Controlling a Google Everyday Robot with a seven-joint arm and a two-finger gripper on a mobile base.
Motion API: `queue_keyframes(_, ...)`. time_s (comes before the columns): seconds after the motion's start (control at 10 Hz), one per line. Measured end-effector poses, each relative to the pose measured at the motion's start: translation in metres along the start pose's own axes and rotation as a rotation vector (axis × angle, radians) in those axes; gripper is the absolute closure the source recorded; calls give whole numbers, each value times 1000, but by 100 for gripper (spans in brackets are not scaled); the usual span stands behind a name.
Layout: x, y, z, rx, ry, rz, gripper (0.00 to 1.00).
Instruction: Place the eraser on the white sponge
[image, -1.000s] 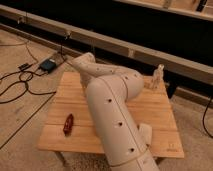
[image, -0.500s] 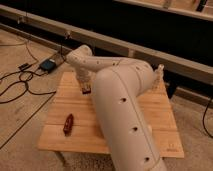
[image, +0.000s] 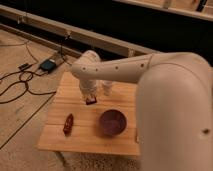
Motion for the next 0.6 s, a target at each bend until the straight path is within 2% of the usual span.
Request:
queue_keyframes(0.1, 20, -16, -4, 15, 1, 55, 100)
queue_keyframes(0.2, 31, -25, -6, 23, 3, 85, 100)
queue_keyframes(0.3, 51, -48, -10, 43, 3, 161, 100)
queue_keyframes(0.6, 72, -77, -14, 65, 1, 278, 100)
